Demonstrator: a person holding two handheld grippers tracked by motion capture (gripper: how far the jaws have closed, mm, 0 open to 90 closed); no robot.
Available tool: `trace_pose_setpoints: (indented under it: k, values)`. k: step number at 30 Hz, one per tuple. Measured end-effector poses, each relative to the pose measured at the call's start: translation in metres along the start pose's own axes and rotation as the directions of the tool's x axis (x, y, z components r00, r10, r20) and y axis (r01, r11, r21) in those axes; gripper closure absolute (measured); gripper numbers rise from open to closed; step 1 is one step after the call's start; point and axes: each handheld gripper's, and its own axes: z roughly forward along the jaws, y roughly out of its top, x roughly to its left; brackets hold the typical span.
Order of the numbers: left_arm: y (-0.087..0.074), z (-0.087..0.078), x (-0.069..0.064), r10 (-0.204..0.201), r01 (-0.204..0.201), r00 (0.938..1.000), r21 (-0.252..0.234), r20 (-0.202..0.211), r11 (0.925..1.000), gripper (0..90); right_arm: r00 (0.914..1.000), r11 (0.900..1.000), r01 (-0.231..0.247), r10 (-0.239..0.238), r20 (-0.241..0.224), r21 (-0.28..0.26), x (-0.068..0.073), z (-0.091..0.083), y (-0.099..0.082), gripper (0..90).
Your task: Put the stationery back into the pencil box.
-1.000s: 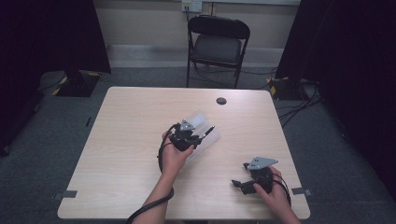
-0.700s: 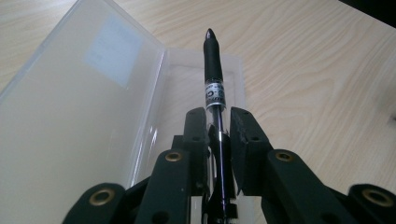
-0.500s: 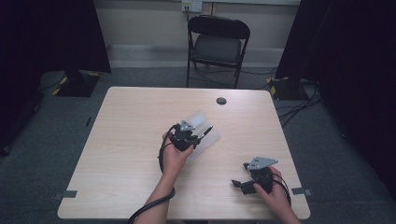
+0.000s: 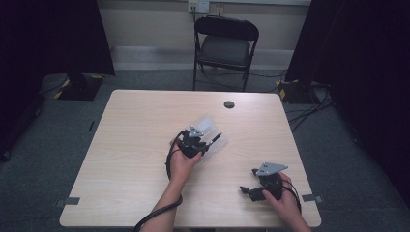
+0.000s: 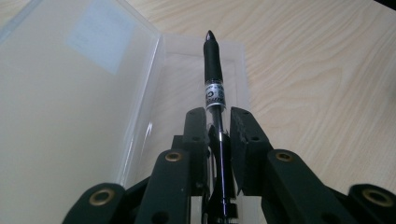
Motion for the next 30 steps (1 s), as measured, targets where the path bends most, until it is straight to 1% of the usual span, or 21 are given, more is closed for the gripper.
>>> trace_pose_setpoints:
  k: [1,3,4,5,6,7,10,12,16,18,19,24,25,26,30]
  values:
    - [-0.0004,0.0007,-0.0001,-0.003,0.003,1.0000,-0.004,0.005,1.0000,77.4,1.0000,1.0000,0.000,0.000,0.000,0.000,0.0000,0.0000,0.0000,13.7]
    - [-0.0014,0.0014,-0.0004,-0.016,0.016,0.9999,-0.005,0.003,0.9999,77.4,1.0000,1.0000,0.000,0.000,0.000,0.000,0.0000,0.0000,0.0000,13.7]
    - [-0.0014,0.0014,-0.0004,-0.016,0.016,0.9999,-0.005,0.003,0.9999,77.4,1.0000,1.0000,0.000,0.000,0.000,0.000,0.0000,0.0000,0.0000,13.7]
    - [-0.0012,0.0008,0.0013,0.002,-0.002,1.0000,0.004,0.003,1.0000,77.4,1.0000,1.0000,0.000,0.000,0.000,0.000,0.0000,0.0000,0.0000,13.8]
    - [-0.0014,0.0010,0.0012,-0.001,0.001,1.0000,0.001,0.001,1.0000,77.4,1.0000,1.0000,0.000,0.000,0.000,0.000,0.0000,0.0000,0.0000,13.8]
    - [-0.0018,0.0013,0.0006,-0.014,0.014,0.9999,-0.001,0.000,0.9999,77.4,1.0000,1.0000,0.000,0.000,0.000,0.000,0.0000,0.0000,0.0000,13.7]
    - [-0.0026,0.0025,0.0003,-0.023,0.023,0.9997,-0.006,-0.002,0.9997,77.4,1.0000,1.0000,0.000,0.000,0.000,0.000,0.0000,0.0000,0.0000,13.7]
    - [-0.0033,0.0033,0.0006,-0.017,0.017,0.9999,-0.001,0.002,0.9999,77.3,1.0000,1.0000,-0.001,0.001,0.000,0.000,0.0001,0.0000,0.0000,13.7]
    - [-0.0051,0.0054,0.0006,-0.019,0.019,0.9998,0.003,-0.002,0.9998,77.3,1.0000,1.0000,0.000,0.000,0.000,0.000,0.0000,0.0000,0.0000,13.7]
    - [-0.0053,0.0054,0.0019,-0.011,0.011,0.9999,0.009,-0.007,0.9999,77.3,1.0000,1.0000,-0.002,0.002,0.000,0.001,0.0001,0.0000,0.0000,13.7]
    - [-0.0056,0.0058,0.0013,-0.021,0.021,0.9998,0.006,-0.007,0.9998,77.3,1.0000,1.0000,0.000,0.000,0.000,0.000,0.0000,0.0000,0.0000,13.7]
    - [-0.0057,0.0059,0.0025,-0.021,0.021,0.9997,0.015,-0.012,0.9997,77.3,1.0000,1.0000,0.000,0.000,0.000,0.000,0.0000,0.0000,0.0000,13.7]
    - [-0.0060,0.0061,0.0024,-0.032,0.032,0.9995,0.007,-0.010,0.9995,77.3,1.0000,1.0000,0.000,0.000,0.000,0.000,0.0000,0.0000,0.0000,13.7]
    - [-0.0060,0.0057,0.0030,-0.024,0.024,0.9996,0.010,-0.012,0.9997,77.3,1.0000,1.0000,-0.001,0.001,0.000,0.001,0.0001,-0.0001,0.0000,13.7]
    - [-0.0071,0.0051,0.0032,-0.036,0.036,0.9993,0.013,-0.015,0.9993,77.3,1.0000,1.0000,-0.001,0.001,0.000,0.000,0.0001,0.0000,0.0000,13.7]
